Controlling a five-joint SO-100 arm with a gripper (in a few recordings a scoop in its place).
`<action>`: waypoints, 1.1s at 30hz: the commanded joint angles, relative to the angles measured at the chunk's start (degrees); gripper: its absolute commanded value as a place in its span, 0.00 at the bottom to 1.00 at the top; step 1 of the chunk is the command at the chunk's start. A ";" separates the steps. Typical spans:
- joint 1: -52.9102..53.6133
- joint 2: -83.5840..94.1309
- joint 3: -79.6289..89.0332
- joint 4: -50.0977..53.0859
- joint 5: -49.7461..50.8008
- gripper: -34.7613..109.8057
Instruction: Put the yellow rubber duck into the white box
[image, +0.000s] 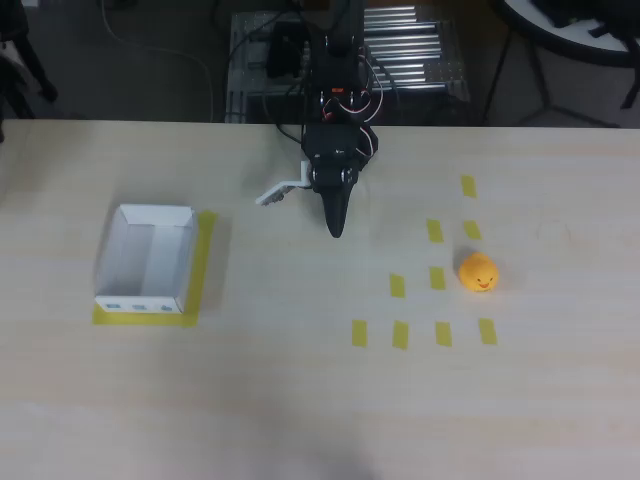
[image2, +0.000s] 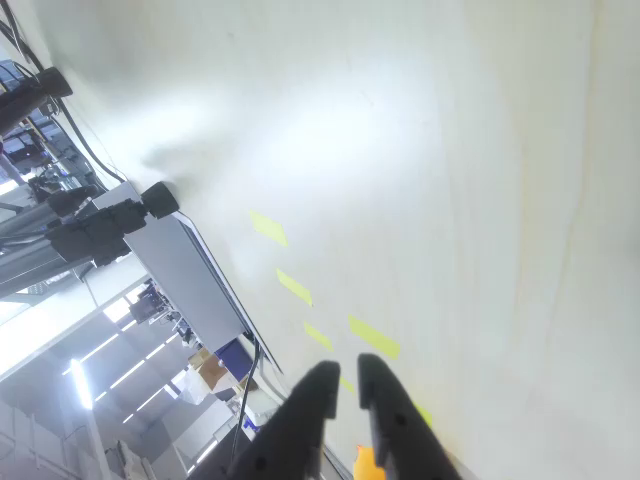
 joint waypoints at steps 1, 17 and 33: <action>0.35 2.90 1.58 -1.23 0.70 0.24; 0.35 2.90 1.58 -1.23 0.62 0.24; -0.18 -10.72 -10.28 -6.33 -5.89 0.24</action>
